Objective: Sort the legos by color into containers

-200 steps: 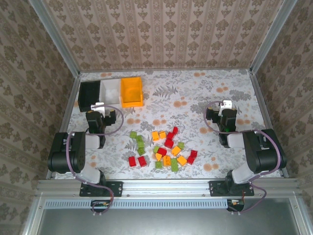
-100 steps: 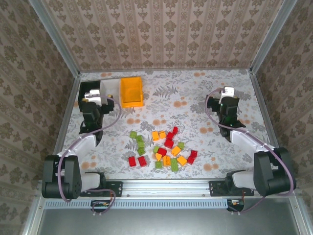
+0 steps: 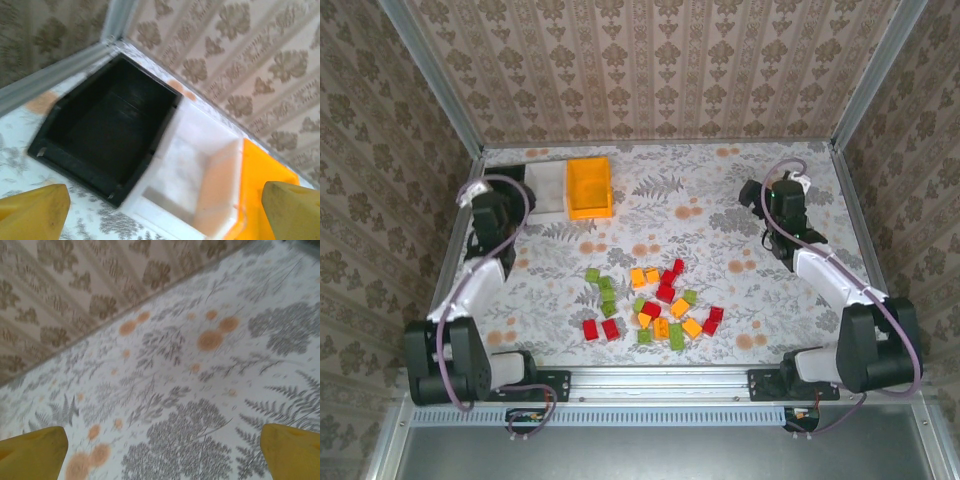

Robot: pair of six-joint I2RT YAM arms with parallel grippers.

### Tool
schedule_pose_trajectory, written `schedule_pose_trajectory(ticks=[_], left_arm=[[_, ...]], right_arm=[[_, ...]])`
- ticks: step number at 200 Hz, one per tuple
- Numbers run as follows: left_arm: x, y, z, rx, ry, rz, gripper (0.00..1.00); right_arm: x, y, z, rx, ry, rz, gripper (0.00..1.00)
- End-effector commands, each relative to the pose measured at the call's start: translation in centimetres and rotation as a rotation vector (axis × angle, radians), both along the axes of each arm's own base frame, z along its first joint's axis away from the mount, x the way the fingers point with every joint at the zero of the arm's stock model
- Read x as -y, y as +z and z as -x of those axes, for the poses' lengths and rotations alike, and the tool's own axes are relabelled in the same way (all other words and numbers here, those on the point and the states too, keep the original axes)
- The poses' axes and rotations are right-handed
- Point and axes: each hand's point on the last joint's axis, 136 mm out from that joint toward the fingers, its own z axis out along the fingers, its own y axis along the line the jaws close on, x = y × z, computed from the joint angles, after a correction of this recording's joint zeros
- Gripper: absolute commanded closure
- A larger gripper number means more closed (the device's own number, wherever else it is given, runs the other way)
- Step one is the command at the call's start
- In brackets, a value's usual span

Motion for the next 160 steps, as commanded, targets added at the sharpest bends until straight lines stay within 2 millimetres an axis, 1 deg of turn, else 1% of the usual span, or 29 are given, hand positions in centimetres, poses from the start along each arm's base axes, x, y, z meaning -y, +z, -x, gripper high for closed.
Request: schedule_pose_trajectory(ticks=[1,4,8,11,18,24,25,27,33,48,61,69,94,104,113,138,139,141,160], left_arm=[[4.6,-0.8,-1.9,-0.186,-0.23,-0.138,0.01],[4.7,-1.0,-2.3,-0.207,-0.233,-0.15,0.0],[4.9,-1.7,-2.6,-0.244,-0.241,-0.167,0.02],[5.1,-1.6,-3.0,-0.251,-0.251,-0.175,0.03],[5.6,-2.9,-3.7,-0.304,-0.277,-0.194,0.06],[6.0,-3.5,-4.5,-0.329,-0.293,-0.211,0.07],[6.2,-3.6,-4.6,-0.334,-0.298,-0.214,0.07],[6.2,-3.8,-4.8,-0.342,-0.304,-0.221,0.07],[6.9,-4.2,-5.4,-0.362,-0.324,-0.242,0.08],[7.8,-5.4,-6.8,-0.408,-0.347,-0.296,0.11],[8.1,-6.4,-7.7,-0.44,-0.342,-0.34,0.13],[8.5,-6.6,-8.5,-0.442,-0.352,-0.35,0.14],[10.0,-7.4,-10.2,-0.434,-0.371,-0.404,0.16],[10.2,-8.1,-10.6,-0.456,-0.366,-0.422,0.17],[10.3,-8.9,-10.9,-0.48,-0.368,-0.421,0.19],[9.8,-11.2,-11.4,-0.55,-0.331,-0.44,0.25],[9.8,-11.3,-11.4,-0.554,-0.33,-0.441,0.25],[9.6,-11.4,-11.4,-0.56,-0.325,-0.441,0.26],[10.0,-12.6,-11.5,-0.579,-0.332,-0.43,0.33]], right_arm=[[-2.3,-1.6,0.3,-0.119,0.106,-0.048,0.0],[-2.5,-1.7,0.3,-0.128,0.115,-0.047,0.0],[-2.7,-1.9,0.3,-0.136,0.124,-0.046,0.0],[-2.8,-1.9,0.3,-0.141,0.132,-0.045,0.0],[-3.1,-1.9,0.3,-0.144,0.143,-0.047,0.0],[-3.2,-2.0,0.4,-0.149,0.148,-0.048,0.0],[-3.3,-2.5,0.4,-0.163,0.149,-0.047,0.0],[-3.3,-2.9,0.3,-0.175,0.15,-0.046,0.0],[-3.4,-3.3,0.4,-0.184,0.154,-0.044,0.0],[-3.5,-3.3,0.4,-0.187,0.16,-0.037,0.0],[-3.6,-3.3,0.4,-0.192,0.165,-0.035,0.0],[-3.7,-3.3,0.4,-0.193,0.172,-0.034,0.0],[-3.9,-3.0,0.5,-0.188,0.187,-0.029,0.0],[-4.0,-2.9,0.6,-0.187,0.188,-0.029,0.0],[-3.9,-2.7,0.6,-0.185,0.187,-0.028,0.0],[-4.0,-2.8,0.7,-0.189,0.185,-0.027,0.0],[-4.0,-2.2,0.8,-0.174,0.187,-0.028,0.0],[-4.0,-1.7,0.9,-0.162,0.187,-0.028,0.0],[-3.9,-1.4,1.0,-0.153,0.177,-0.022,0.0]])
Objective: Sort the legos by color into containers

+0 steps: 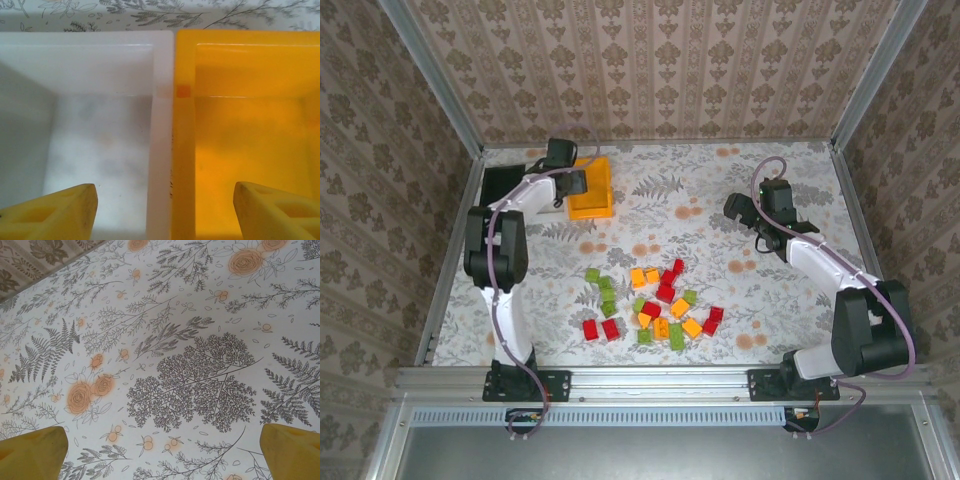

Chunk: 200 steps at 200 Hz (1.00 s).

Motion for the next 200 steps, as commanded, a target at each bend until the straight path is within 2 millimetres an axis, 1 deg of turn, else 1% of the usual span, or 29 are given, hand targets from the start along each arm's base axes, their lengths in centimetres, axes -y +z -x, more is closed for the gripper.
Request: schedule_pose_trajectory(ticks=[1,11,20,48,60,77,105,120,126,128,130,150,180,193,200], left_arm=[[-0.9,-1.6,0.4,-0.063,0.027,-0.047,0.33],[-0.6,-2.1,0.6,-0.069,0.022,-0.035,0.39],[-0.3,-2.4,0.8,-0.071,0.018,-0.031,0.47],[1.5,-2.5,1.8,-0.066,-0.015,0.012,0.64],[2.8,-2.4,2.5,-0.065,-0.04,0.022,0.69],[4.5,-2.2,3.5,-0.066,-0.062,0.033,0.82],[7.8,-2.3,5.4,-0.089,-0.097,0.061,1.0],[9.6,-2.2,6.5,-0.112,-0.093,0.077,1.0],[9.9,-2.0,6.6,-0.113,-0.086,0.089,1.0],[11.1,-1.9,7.1,-0.111,-0.109,0.09,1.0],[11.7,-1.8,7.4,-0.109,-0.117,0.091,1.0],[14.4,-1.3,8.9,-0.103,-0.122,0.09,1.0],[18.3,-2.1,11.1,-0.135,-0.11,0.108,1.0],[20.1,-2.1,11.8,-0.126,-0.116,0.108,1.0],[20.7,-2.0,12.1,-0.119,-0.112,0.094,1.0]], right_arm=[[-0.2,2.6,0.0,0.054,0.007,0.005,0.0],[0.0,2.7,0.0,0.055,-0.001,0.01,0.0],[0.1,2.7,0.1,0.055,-0.01,0.014,0.0],[0.3,2.6,0.0,0.052,-0.021,0.015,0.0],[0.5,2.5,0.1,0.047,-0.035,0.018,0.0],[0.7,2.3,0.2,0.041,-0.048,0.023,0.0],[1.1,2.2,0.4,0.037,-0.065,0.037,0.0],[1.2,1.9,0.5,0.027,-0.071,0.039,0.0],[1.2,1.9,0.5,0.026,-0.072,0.039,0.0],[1.3,1.8,0.6,0.023,-0.075,0.039,0.0],[1.3,1.7,0.6,0.021,-0.077,0.039,0.0],[1.6,1.4,0.9,0.015,-0.09,0.045,0.0],[1.9,1.2,1.2,0.011,-0.101,0.054,0.0],[1.9,1.3,1.3,0.009,-0.104,0.055,0.0],[1.9,1.2,1.4,0.006,-0.103,0.054,0.0]])
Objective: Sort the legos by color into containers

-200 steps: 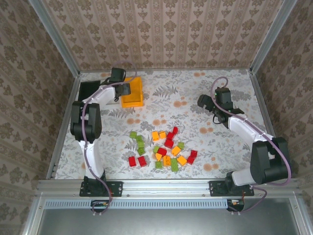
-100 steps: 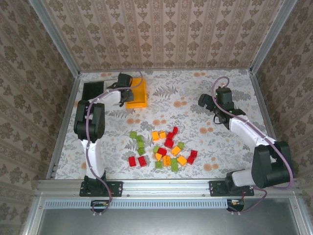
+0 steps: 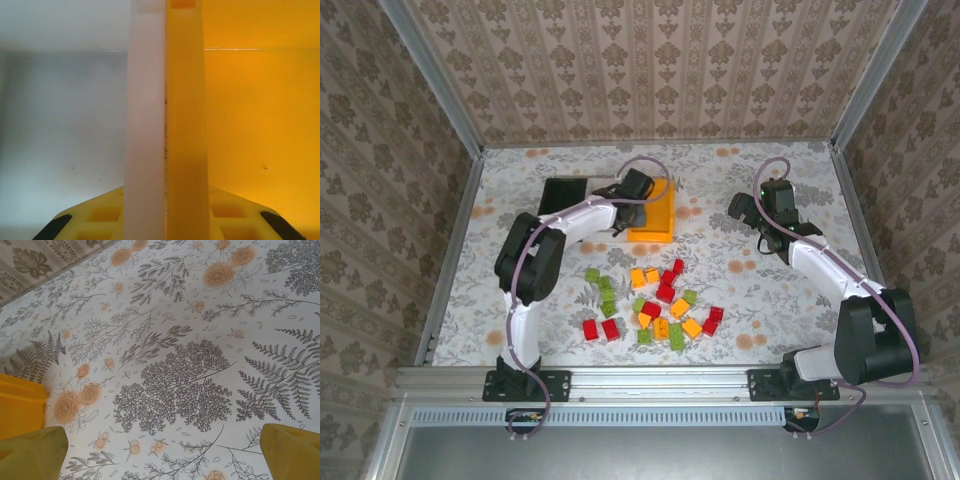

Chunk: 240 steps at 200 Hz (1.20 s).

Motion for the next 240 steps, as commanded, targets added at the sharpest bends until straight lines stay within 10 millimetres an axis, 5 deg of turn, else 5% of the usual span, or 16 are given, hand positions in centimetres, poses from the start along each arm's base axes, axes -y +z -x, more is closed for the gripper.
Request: schedule_pose_trajectory(ticks=[1,63,97,125,181,202,240], left_arm=[[2.2,0.9,0.9,0.002,0.069,0.026,1.0],[6.7,-0.4,2.3,-0.015,0.057,0.075,1.0],[8.3,0.5,2.9,-0.002,0.022,0.139,0.56],[8.8,4.4,3.4,0.062,-0.014,0.23,0.4],[5.8,15.6,7.0,0.282,-0.139,0.367,0.04],[2.7,15.8,8.8,0.313,-0.131,0.351,0.0],[-0.9,14.4,11.9,0.294,-0.131,0.344,0.0]], right_arm=[[0.4,0.4,0.7,-0.001,-0.027,0.008,0.0],[0.5,0.2,1.2,-0.017,-0.03,0.007,0.0],[0.2,0.2,1.5,-0.031,-0.027,-0.008,0.0],[-0.7,-0.3,2.1,-0.057,0.0,-0.045,0.0],[-6.8,-2.4,4.8,-0.16,0.196,-0.064,0.0],[-9.3,-2.5,4.1,-0.173,0.269,-0.05,0.06],[-10.9,-6.0,1.2,-0.29,0.303,0.033,0.16]])
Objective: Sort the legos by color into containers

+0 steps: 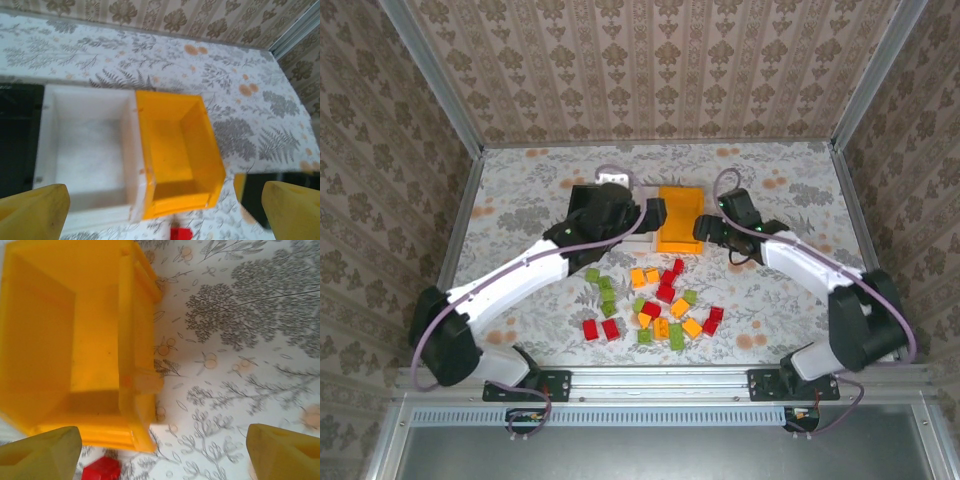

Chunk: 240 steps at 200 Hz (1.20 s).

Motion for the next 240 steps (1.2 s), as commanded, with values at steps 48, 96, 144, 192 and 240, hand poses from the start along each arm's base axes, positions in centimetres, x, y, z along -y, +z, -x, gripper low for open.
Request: schedule_pose_trajectory(ticks=[48,96,144,192,240], left_arm=[[-4.7,-4.2,4.1,-0.057,0.004,-0.08,0.0],[-6.7,-3.6,4.9,-0.033,0.044,-0.078,0.0],[-7.4,-3.8,4.8,-0.033,0.059,-0.081,0.0],[-7.3,-4.7,4.7,-0.058,0.06,-0.083,0.0],[-7.5,-4.2,4.6,-0.041,0.059,-0.074,0.0]], right_arm=[[-1.0,-4.4,-3.0,-0.119,0.065,0.118,0.44],[-0.4,-4.5,-2.2,-0.15,0.108,0.176,0.73],[0.6,-4.1,-0.9,-0.152,0.119,0.214,0.85],[0.9,-4.1,-0.4,-0.163,0.088,0.205,0.78],[0.8,-2.2,0.2,-0.108,0.028,0.164,0.36]])
